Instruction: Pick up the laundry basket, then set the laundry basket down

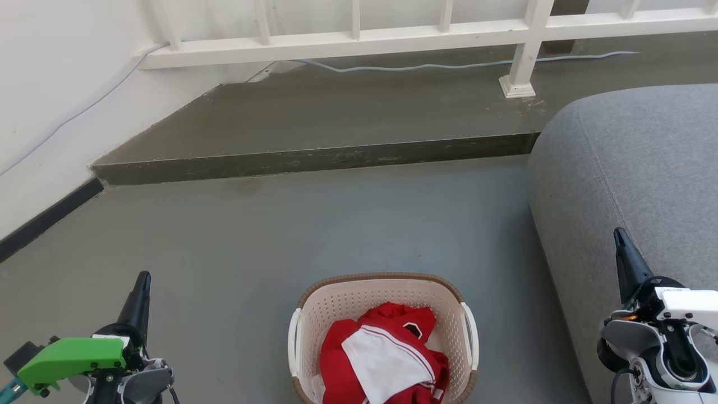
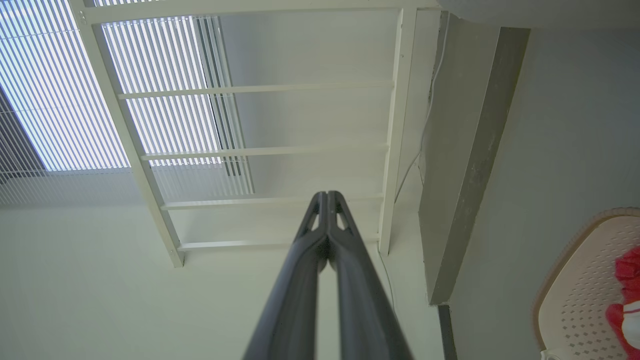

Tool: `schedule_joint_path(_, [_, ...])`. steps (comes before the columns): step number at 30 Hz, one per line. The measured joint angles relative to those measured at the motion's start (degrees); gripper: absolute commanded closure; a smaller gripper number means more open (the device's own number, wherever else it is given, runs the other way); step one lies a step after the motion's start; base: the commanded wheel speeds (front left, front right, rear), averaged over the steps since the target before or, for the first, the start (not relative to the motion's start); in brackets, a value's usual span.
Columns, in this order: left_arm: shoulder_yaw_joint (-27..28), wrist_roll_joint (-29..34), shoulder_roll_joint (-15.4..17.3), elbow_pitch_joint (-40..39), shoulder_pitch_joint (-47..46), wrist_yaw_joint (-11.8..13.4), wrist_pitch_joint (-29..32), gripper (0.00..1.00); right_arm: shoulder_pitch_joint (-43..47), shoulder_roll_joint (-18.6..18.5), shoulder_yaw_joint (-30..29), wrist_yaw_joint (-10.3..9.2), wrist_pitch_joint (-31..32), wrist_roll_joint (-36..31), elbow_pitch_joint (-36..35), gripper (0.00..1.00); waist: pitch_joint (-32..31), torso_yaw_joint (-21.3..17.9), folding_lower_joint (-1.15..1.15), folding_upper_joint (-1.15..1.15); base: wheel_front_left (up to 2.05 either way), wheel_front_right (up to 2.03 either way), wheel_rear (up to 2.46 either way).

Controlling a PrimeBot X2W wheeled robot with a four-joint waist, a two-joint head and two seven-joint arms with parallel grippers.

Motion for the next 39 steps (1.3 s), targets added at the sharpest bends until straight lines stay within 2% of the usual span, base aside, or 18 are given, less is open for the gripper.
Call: schedule_joint_path(39, [0.1, 0.0, -0.1, 0.0, 0.0, 0.0, 0.0, 1.00, -0.2, 0.0, -0.2, 0.16, 0.0, 0.0, -0.1, 1.00, 0.0, 0.0, 0.00, 0.00, 0.00, 0.00, 0.00])
